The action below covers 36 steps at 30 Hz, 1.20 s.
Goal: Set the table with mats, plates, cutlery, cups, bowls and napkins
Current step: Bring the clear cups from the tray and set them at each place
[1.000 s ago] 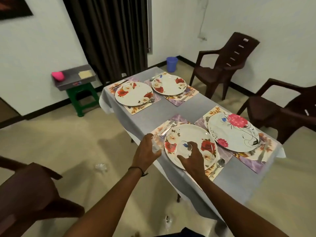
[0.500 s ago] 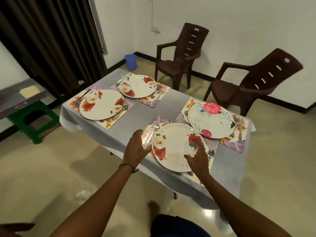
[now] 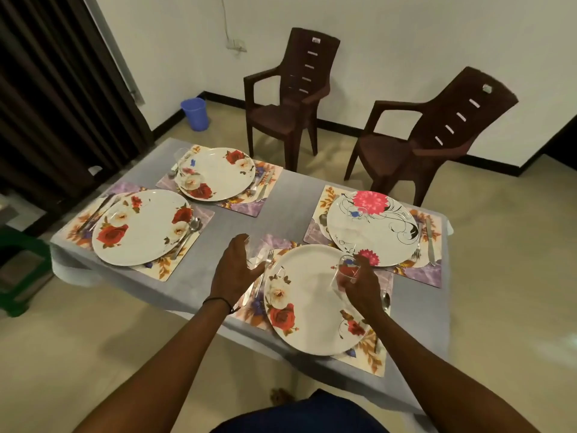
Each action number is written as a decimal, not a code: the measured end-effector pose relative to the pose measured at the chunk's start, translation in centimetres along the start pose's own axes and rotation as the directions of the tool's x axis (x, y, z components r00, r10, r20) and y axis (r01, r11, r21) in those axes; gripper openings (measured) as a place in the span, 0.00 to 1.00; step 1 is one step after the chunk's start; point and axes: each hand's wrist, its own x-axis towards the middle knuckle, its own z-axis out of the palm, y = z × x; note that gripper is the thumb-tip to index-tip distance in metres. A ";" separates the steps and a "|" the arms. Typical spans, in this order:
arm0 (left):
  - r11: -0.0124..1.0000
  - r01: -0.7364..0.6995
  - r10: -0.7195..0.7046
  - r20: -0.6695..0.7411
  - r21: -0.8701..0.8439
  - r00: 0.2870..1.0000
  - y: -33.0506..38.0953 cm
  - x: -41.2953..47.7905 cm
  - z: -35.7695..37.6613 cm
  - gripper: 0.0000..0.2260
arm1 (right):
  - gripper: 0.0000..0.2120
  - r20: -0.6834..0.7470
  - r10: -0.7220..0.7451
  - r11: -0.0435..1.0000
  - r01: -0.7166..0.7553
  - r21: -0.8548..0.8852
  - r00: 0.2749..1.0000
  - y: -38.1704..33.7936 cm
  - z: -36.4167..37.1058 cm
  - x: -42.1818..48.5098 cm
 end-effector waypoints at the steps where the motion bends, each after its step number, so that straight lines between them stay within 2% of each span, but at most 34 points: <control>1: 1.000 0.002 -0.002 0.007 -0.003 1.000 -0.1 0.4 0.2 0.34 | 0.26 -0.004 0.014 1.000 -0.014 -0.005 1.000 0.2 0.2 0.4; 9: 1.000 -0.015 0.016 0.065 -0.016 0.998 -1.0 3.2 1.2 0.34 | 0.32 -0.038 0.021 0.995 -0.024 -0.095 0.999 0.0 1.1 1.2; 12: 0.999 -0.024 0.027 0.087 -0.035 0.996 -1.0 3.7 1.4 0.35 | 0.40 -0.075 0.014 0.994 -0.022 -0.106 0.997 -0.4 1.2 0.8; 15: 0.998 -0.036 0.042 0.104 -0.052 0.994 -1.2 4.2 1.2 0.34 | 0.39 -0.262 -0.125 0.952 0.042 -0.304 0.957 -1.0 1.5 0.2; 18: 0.997 -0.039 0.046 0.111 -0.060 0.993 -1.3 4.2 0.6 0.34 | 0.31 -0.355 -0.278 0.919 0.140 -0.369 0.893 -3.1 2.1 -0.8; 20: 0.996 -0.045 0.054 0.116 -0.077 0.992 -1.7 4.0 -0.1 0.35 | 0.30 -0.254 -0.332 0.923 0.258 -0.285 0.908 -5.3 3.9 -1.8; 22: 0.994 -0.060 0.071 0.116 -0.093 0.991 -2.1 3.7 -1.1 0.35 | 0.29 -0.052 -0.339 0.927 0.325 -0.187 0.939 -7.3 6.5 -2.8; 24: 0.993 -0.065 0.075 0.104 -0.098 0.992 -2.9 3.5 -2.4 0.35 | 0.31 0.113 -0.352 0.920 0.365 -0.144 0.929 -9.2 9.5 -3.6; 27: 0.992 -0.077 0.085 0.074 -0.101 0.994 -4.6 2.9 -4.7 0.34 | 0.39 0.270 -0.330 0.925 0.367 -0.097 0.904 -12.5 13.9 -4.6; 31: 0.988 -0.064 0.071 0.040 -0.143 0.997 -8.1 1.6 -7.8 0.32 | 0.43 0.273 -0.376 0.918 0.397 -0.023 0.886 -17.1 19.2 -6.1; 36: 0.995 -0.031 0.027 -0.040 -0.100 0.999 -12.8 0.6 -11.5 0.35 | 0.36 0.209 -0.424 0.900 0.436 -0.012 0.881 -21.3 25.0 -8.2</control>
